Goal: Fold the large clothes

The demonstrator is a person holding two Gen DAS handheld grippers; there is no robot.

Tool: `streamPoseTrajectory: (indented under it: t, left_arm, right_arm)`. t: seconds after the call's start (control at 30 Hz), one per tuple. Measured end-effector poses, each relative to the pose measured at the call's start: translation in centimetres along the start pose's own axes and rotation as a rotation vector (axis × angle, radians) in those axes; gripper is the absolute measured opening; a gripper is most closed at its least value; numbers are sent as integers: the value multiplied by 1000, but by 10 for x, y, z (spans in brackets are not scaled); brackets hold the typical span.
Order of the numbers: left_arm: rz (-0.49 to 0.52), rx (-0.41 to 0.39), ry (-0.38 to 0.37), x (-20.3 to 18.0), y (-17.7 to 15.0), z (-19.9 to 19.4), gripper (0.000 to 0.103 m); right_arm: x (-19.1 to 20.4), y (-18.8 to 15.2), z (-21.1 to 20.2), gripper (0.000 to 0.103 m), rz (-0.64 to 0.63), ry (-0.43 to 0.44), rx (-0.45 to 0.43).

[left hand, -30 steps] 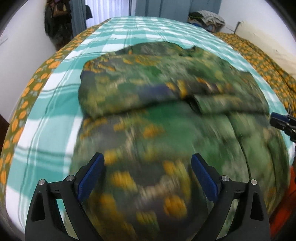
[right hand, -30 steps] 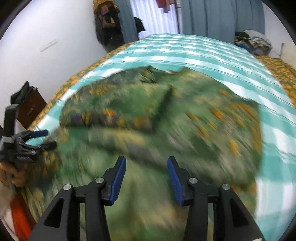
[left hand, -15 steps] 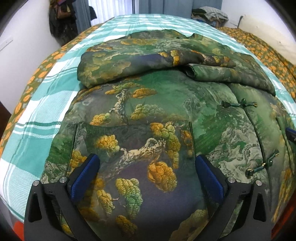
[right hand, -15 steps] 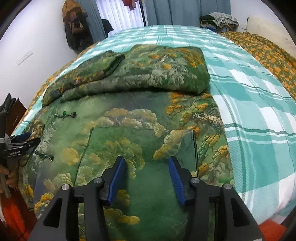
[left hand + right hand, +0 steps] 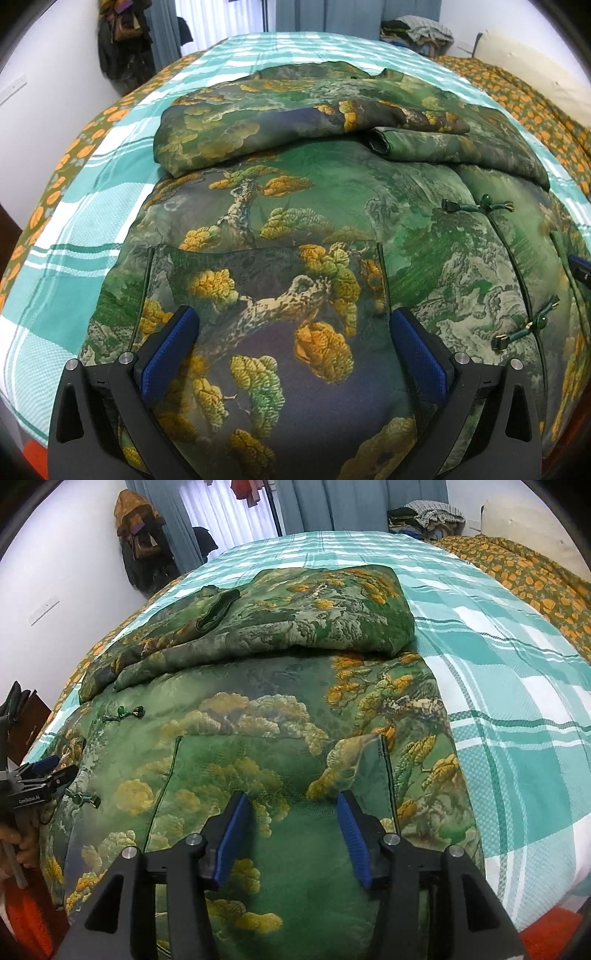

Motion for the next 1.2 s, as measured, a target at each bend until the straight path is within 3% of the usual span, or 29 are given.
streamPoseTrajectory:
  t: [1.2]
  left_arm:
    - [0, -6, 7, 1, -2, -3, 103]
  right_arm:
    - [2, -1, 0, 52, -4, -12, -11]
Point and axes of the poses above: each gripper's, at about its wrist camera, not at the fingertips, and z roughly the way its jaws point, x to its left, y to its top, the point moved 2 cm from there along z, roughly the way its jaws point, and after that the axes turned 11 degrees about z, right-handed, at the moved point
